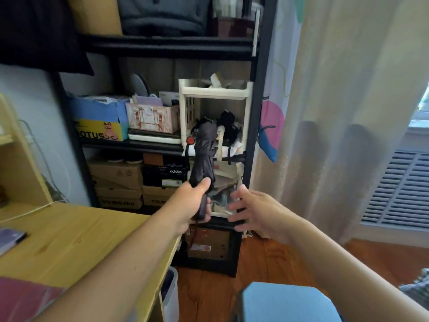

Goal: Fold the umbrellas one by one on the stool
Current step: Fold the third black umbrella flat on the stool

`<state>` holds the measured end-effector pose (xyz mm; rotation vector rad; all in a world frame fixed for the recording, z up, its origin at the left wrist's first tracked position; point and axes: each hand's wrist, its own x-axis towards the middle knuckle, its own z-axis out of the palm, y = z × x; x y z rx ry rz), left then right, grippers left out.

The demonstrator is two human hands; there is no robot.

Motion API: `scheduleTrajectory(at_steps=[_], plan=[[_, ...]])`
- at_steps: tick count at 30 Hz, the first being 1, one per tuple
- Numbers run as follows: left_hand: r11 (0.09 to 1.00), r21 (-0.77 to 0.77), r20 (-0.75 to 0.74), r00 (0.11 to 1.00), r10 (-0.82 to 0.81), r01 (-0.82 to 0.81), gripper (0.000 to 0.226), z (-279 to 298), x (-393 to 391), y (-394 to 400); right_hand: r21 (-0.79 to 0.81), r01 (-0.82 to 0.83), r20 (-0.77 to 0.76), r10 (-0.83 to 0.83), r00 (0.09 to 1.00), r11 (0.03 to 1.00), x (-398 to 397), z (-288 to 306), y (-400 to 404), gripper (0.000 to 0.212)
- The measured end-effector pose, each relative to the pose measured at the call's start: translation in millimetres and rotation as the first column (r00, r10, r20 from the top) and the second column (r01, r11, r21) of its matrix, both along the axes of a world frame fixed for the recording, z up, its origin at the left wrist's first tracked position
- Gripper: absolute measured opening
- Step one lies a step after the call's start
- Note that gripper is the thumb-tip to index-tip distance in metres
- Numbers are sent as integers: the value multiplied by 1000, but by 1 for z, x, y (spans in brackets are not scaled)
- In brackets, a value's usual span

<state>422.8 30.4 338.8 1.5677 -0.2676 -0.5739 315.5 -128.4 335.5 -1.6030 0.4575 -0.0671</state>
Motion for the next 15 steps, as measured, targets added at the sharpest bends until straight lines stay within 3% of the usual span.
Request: scheduleTrajectory(at_steps=[1,3,8,10,11,13,15], plan=[[989,-148,-167,985,-45,20,41,14,-7,-13,-13,-74,7,74,997,997,2,2,8,43],[956,-290,-280,952,-121,36,47,29,-12,-36,-11,-72,56,73,996,997,7,7,17,44],[976,-156,-159,971,-176,151,62,35,6,-63,-184,54,140,-28,990,981,19,31,18,24],[948,-207,-160,948,-275,240,63,37,21,-58,-281,109,209,-50,977,954,33,40,15,12],[947,-195,-110,953,-281,257,61,36,31,-54,-330,144,241,-65,968,933,41,44,13,12],[978,-12,163,966,-201,206,48,28,64,-43,-409,179,274,-67,959,895,62,54,12,14],[956,286,498,863,-83,-73,28,11,107,-27,-500,189,263,-60,963,845,86,58,12,19]])
